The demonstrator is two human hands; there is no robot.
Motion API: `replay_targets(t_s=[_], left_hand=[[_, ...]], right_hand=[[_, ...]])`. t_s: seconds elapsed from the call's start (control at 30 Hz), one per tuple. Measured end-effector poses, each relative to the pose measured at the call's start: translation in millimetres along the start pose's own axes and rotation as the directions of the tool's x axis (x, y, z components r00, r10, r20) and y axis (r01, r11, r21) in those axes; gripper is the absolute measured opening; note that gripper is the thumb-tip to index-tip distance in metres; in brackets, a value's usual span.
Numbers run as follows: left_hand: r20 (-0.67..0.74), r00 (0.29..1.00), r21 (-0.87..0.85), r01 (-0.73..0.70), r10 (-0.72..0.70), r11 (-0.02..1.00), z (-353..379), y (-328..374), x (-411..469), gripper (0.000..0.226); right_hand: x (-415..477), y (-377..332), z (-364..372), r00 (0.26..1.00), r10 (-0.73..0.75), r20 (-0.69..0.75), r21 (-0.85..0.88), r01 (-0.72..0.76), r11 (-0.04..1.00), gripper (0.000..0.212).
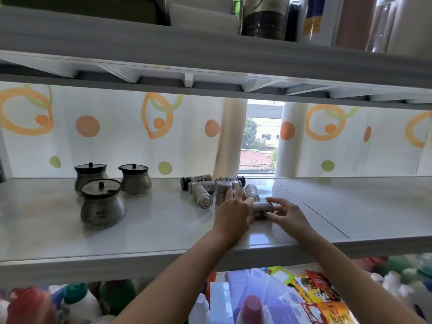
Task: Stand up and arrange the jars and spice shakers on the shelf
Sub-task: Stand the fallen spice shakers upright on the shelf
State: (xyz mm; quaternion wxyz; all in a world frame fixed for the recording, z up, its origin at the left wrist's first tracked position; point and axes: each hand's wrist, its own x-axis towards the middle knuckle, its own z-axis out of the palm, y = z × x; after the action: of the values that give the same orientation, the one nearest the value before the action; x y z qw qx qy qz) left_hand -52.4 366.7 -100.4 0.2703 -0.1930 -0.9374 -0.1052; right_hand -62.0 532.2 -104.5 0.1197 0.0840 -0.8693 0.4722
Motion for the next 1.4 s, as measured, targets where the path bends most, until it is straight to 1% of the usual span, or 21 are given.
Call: replay_targets(t_s=[0.1, 0.17, 0.27, 0.33, 0.4, 0.47, 0.53, 0.6, 0.7, 0.87, 0.93, 1.0, 1.03, 1.07, 1.13, 1.17, 1.2, 1.27, 1.3, 1.33, 1.4], left_hand=[[0.031, 0.999, 0.026, 0.025, -0.026, 0.999, 5.5, 8.8, 5.0, 0.035], [0.038, 0.998, 0.0, 0.055, -0.055, 0.999, 8.7, 13.1, 8.5, 0.04], [0.015, 0.994, -0.071, 0.113, -0.112, 0.991, 15.3, 15.1, 15.5, 0.05], [-0.008, 0.988, -0.17, 0.148, -0.151, 0.974, 21.1, 16.5, 20.9, 0.047], [0.018, 0.981, -0.366, 0.188, -0.195, 0.911, 25.5, 18.1, 26.4, 0.038], [0.061, 0.975, -0.488, 0.217, -0.215, 0.845, 29.5, 19.1, 30.5, 0.031], [0.087, 0.968, -0.511, 0.246, -0.236, 0.823, 31.8, 18.2, 32.5, 0.032], [0.108, 0.961, -0.51, 0.273, -0.254, 0.816, 33.3, 15.8, 33.6, 0.037], [0.132, 0.959, -0.504, 0.282, -0.249, 0.817, 33.6, 14.3, 33.2, 0.039], [0.109, 0.965, -0.477, 0.261, -0.238, 0.839, 32.5, 17.7, 28.5, 0.044], [0.046, 0.973, -0.477, 0.22, -0.226, 0.851, 27.3, 17.7, 20.9, 0.045], [-0.133, 0.966, -0.503, 0.128, -0.223, 0.855, 14.6, 14.0, 7.7, 0.034], [-0.257, 0.937, -0.522, 0.072, -0.237, 0.85, 7.2, 9.7, 0.8, 0.026], [-0.381, 0.883, -0.534, 0.03, -0.272, 0.845, -0.4, 3.6, -4.6, 0.023], [-0.546, 0.716, -0.584, 0.047, -0.435, 0.81, -13.7, -16.8, -10.1, 0.022], [-0.548, 0.627, -0.638, 0.114, -0.554, 0.761, -18.5, -30.3, -10.3, 0.021], [-0.493, 0.551, -0.699, 0.21, -0.673, 0.684, -21.9, -45.6, -9.6, 0.02], [-0.253, 0.457, -0.772, 0.436, -0.853, 0.462, -25.1, -75.3, -8.1, 0.026], [-0.124, 0.446, -0.76, 0.532, -0.886, 0.374, -25.1, -85.9, -8.0, 0.029], [-0.032, 0.459, -0.73, 0.596, -0.888, 0.335, -24.3, -92.2, -8.1, 0.031], [0.047, 0.519, -0.679, 0.643, -0.853, 0.354, -21.7, -95.3, -8.8, 0.033]], right_hand=[[2.3, 0.9, -0.3, 1.0, 0.007, 0.011, 0.072, -0.008, 0.997, 0.046], [3.9, 0.0, -0.7, 1.0, -0.001, -0.004, 0.133, 0.002, 0.991, 0.049], [6.0, 1.3, -2.3, 0.997, 0.043, -0.063, 0.301, -0.022, 0.953, 0.054], [9.0, 7.6, -4.7, 0.99, 0.098, -0.102, 0.436, -0.044, 0.899, 0.063], [12.4, 13.7, -7.9, 0.984, 0.16, -0.082, 0.59, -0.081, 0.803, 0.073], [13.0, 13.4, -8.7, 0.984, 0.167, -0.054, 0.621, -0.098, 0.777, 0.066], [10.0, 7.0, -6.7, 0.989, 0.132, -0.059, 0.486, -0.087, 0.87, 0.045], [8.8, 3.4, -3.3, 0.992, 0.102, -0.076, 0.387, -0.065, 0.92, 0.034], [10.3, 7.6, -1.9, 0.993, 0.08, -0.082, 0.348, -0.047, 0.936, 0.032], [8.0, 3.1, -2.7, 0.994, 0.064, -0.087, 0.374, -0.027, 0.927, 0.031], [10.1, 1.5, -4.0, 0.99, 0.07, -0.118, 0.403, -0.017, 0.915, 0.033], [15.3, -7.8, -7.4, 0.984, 0.061, -0.169, 0.399, 0.012, 0.917, 0.041], [19.7, -16.3, -9.7, 0.98, 0.04, -0.197, 0.381, 0.039, 0.924, 0.042], [25.6, -27.5, -11.9, 0.975, 0.01, -0.224, 0.361, 0.073, 0.93, 0.041], [40.2, -56.5, -13.5, 0.957, -0.074, -0.279, 0.294, 0.159, 0.943, 0.037], [48.2, -73.5, -10.9, 0.947, -0.128, -0.293, 0.239, 0.203, 0.95, 0.035], [56.1, -90.4, -5.3, 0.939, -0.186, -0.288, 0.179, 0.244, 0.953, 0.032], [71.9, -120.7, 15.1, 0.933, -0.29, -0.211, 0.022, 0.301, 0.953, 0.027], [79.2, -133.5, 27.7, 0.938, -0.314, -0.144, -0.083, 0.305, 0.949, 0.026], [87.1, -143.6, 41.8, 0.95, -0.305, -0.06, -0.194, 0.289, 0.938, 0.025], [104.7, -154.2, 68.6, 0.968, -0.21, 0.139, -0.417, 0.249, 0.874, 0.024]])
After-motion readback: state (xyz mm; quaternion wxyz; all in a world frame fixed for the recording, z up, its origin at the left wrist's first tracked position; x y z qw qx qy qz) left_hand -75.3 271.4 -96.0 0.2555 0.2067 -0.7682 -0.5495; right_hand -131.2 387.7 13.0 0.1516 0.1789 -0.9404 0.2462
